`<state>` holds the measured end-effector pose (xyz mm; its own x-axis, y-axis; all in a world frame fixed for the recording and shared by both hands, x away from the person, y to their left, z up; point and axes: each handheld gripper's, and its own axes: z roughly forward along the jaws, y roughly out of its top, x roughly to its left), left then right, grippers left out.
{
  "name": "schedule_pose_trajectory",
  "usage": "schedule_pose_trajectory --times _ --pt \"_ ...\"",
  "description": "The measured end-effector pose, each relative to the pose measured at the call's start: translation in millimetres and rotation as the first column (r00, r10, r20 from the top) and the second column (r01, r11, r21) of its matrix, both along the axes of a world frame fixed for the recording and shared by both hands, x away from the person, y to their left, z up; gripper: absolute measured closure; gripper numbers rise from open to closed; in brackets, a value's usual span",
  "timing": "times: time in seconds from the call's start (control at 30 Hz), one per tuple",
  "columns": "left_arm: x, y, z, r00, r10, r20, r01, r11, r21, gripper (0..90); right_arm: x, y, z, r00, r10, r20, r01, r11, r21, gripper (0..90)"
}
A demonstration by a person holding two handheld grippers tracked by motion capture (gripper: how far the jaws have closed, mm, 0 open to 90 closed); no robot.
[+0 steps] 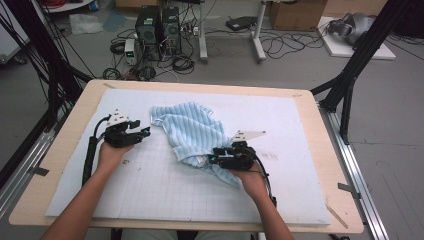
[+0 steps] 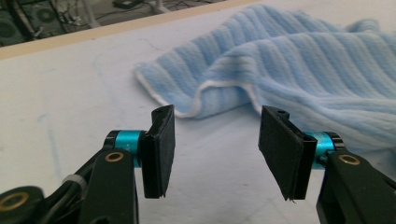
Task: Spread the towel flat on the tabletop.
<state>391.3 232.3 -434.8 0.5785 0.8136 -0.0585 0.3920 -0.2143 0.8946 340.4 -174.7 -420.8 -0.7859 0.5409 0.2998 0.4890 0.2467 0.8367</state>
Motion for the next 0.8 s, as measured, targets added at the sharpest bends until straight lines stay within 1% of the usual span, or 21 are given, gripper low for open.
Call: schedule_pose_trajectory --times 0.03,0.07,0.1,0.13,0.17,0.2,0.23,0.27,0.3,0.37,0.43,0.47,0.5,0.53,0.57,0.6,0.63,0.67,0.7,0.77,0.8 --pt "-2.6 -3.8 -0.7 0.9998 -0.022 -0.005 0.021 0.9997 -0.011 46.3 -0.2 -8.0 1.2 0.9992 -0.04 0.005 0.04 0.999 0.012 57.2" --pt "-5.5 -7.7 -1.5 0.9987 -0.05 -0.005 0.05 0.9986 -0.019 46.8 -0.6 -15.9 1.9 0.9966 -0.082 0.006 0.082 0.997 0.013 57.1" --pt "-8.6 -11.7 -2.2 0.9966 -0.083 -0.007 0.082 0.9963 -0.024 48.2 -0.7 -23.2 2.0 0.9926 -0.121 0.014 0.121 0.993 0.0 57.1" --pt "-11.1 -15.8 -2.6 0.9934 -0.112 -0.021 0.112 0.9934 -0.023 48.9 -1.1 -29.4 1.8 0.9874 -0.157 0.015 0.158 0.987 -0.027 56.9" --pt "-13.5 -19.8 -3.0 0.9895 -0.139 -0.039 0.138 0.99 -0.03 48.9 -1.2 -35.1 1.1 0.9834 -0.18 0.026 0.181 0.982 -0.048 55.7" --pt "-16.0 -23.0 -3.7 0.9845 -0.167 -0.052 0.165 0.9853 -0.044 49.0 -2.0 -40.3 0.3 0.9796 -0.198 0.033 0.2 0.978 -0.054 55.6" --pt "-18.8 -26.1 -4.6 0.9811 -0.185 -0.058 0.181 0.9817 -0.058 49.5 -3.1 -44.6 -0.2 0.9756 -0.217 0.037 0.219 0.973 -0.068 55.6" --pt "-21.1 -29.5 -5.4 0.9766 -0.203 -0.07 0.198 0.9771 -0.078 50.8 -3.5 -47.3 -0.9 0.9707 -0.237 0.042 0.24 0.967 -0.09 55.6" --pt "-23.0 -32.8 -6.5 0.9714 -0.223 -0.082 0.215 0.9723 -0.091 51.4 -3.3 -48.8 -2.4 0.968 -0.248 0.042 0.251 0.962 -0.111 55.5" --pt "-26.1 -39.5 -8.3 0.9616 -0.256 -0.099 0.246 0.9635 -0.107 52.2 -3.8 -44.5 -7.2 0.9699 -0.242 0.025 0.243 0.955 -0.17 54.8" --pt "-29.4 -48.1 -10.1 0.9515 -0.287 -0.112 0.275 0.9555 -0.106 52.2 -4.0 -36.7 -12.7 0.9784 -0.207 0.008 0.204 0.955 -0.216 54.3" --pt "-30.7 -51.1 -10.6 0.949 -0.293 -0.117 0.282 0.954 -0.102 52.2 -4.6 -30.5 -16.4 0.9821 -0.188 0.001 0.183 0.951 -0.249 54.7" --pt "-31.5 -53.3 -11.1 0.9477 -0.296 -0.118 0.285 0.9529 -0.103 52.1 -4.9 -26.0 -19.5 0.9847 -0.174 -0.008 0.165 0.947 -0.275 57.7" --pt "-32.9 -55.6 -11.2 0.947 -0.298 -0.121 0.289 0.9535 -0.086 52.0 -5.4 -23.2 -21.7 0.9865 -0.163 -0.016 0.151 0.944 -0.294 65.8" --pt "-34.1 -56.9 -11.2 0.9489 -0.291 -0.121 0.284 0.956 -0.072 51.3 -8.3 -20.1 -23.1 0.9877 -0.156 0.018 0.152 0.93 -0.334 74.1" --pt "-34.8 -57.4 -11.3 0.9503 -0.286 -0.122 0.28 0.9575 -0.07 50.5 -10.2 -20.0 -21.1 0.9904 -0.135 0.029 0.136 0.924 -0.357 85.3" --pt "-35.9 -56.5 -11.3 0.9527 -0.277 -0.124 0.27 0.9603 -0.068 50.0 -11.9 -20.5 -19.4 0.99 -0.135 0.04 0.14 0.916 -0.377 86.1" --pt "-36.9 -55.1 -11.1 0.9556 -0.266 -0.127 0.259 0.9635 -0.068 49.8 -15.5 -21.9 -17.1 0.9875 -0.144 0.065 0.158 0.891 -0.425 86.4" --pt "-38.0 -53.7 -11.2 0.9591 -0.252 -0.128 0.245 0.9669 -0.073 49.3 -18.1 -24.7 -15.6 0.9827 -0.158 0.098 0.185 0.867 -0.463 86.5" --pt "-39.8 -50.0 -11.4 0.9656 -0.226 -0.128 0.219 0.9734 -0.069 49.1 -23.1 -32.5 -13.4 0.9667 -0.211 0.145 0.256 0.812 -0.525 86.4" --pt "-40.9 -48.6 -11.5 0.9689 -0.212 -0.128 0.205 0.9764 -0.069 49.1 -25.2 -37.6 -12.6 0.9594 -0.238 0.151 0.282 0.801 -0.529 85.9"
